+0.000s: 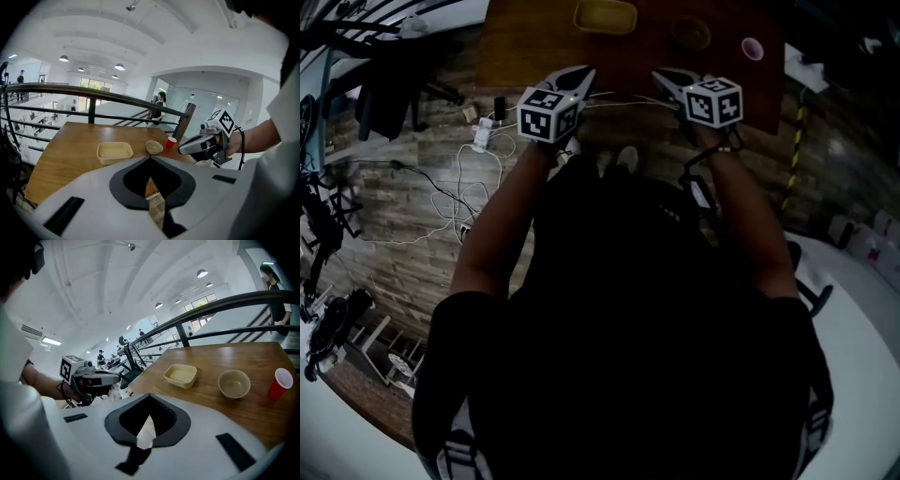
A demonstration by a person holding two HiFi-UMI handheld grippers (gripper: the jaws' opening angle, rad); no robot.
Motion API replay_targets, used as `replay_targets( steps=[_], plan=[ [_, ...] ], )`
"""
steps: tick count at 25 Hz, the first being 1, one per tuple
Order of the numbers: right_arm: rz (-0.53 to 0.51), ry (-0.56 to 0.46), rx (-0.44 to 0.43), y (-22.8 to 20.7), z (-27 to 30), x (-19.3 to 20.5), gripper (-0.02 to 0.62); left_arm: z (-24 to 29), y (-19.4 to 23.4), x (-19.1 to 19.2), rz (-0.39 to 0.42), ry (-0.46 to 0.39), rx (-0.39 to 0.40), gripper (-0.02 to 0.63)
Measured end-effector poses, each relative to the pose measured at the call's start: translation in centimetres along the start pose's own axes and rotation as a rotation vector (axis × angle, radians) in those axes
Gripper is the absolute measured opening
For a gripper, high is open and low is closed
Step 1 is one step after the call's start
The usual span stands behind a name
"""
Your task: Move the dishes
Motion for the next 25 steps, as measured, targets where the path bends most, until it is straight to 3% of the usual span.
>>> replay_targets(
  steps=[4,13,25],
  plan=[
    [-0.007,-0.029,-0.001,1.9,-0.7,0.9,0.011,-1.2,-0.5,1.0,-0.02,-0.011,0.023,-0.005],
    [-0.005,-0.056,0.048,7.6,0.1,4.0,0.011,-5.2,-0.5,4.7,0.022,-0.017,0.075,-0.005],
    [0.031,-0.144,0.143,18.6,0.9,10.2,0.011,-12.7,-1.2,11.3,0.095,-0.038,0.168,-0.005]
  ],
)
Point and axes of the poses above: the fingertips, and each gripper's own axes: z forward along the fingers, y to its left, x out of its underside, the point moved 10 cm from there along -z, backward along the fingers, and after that the axes turned 11 degrees about y, right-handed, at the moved point
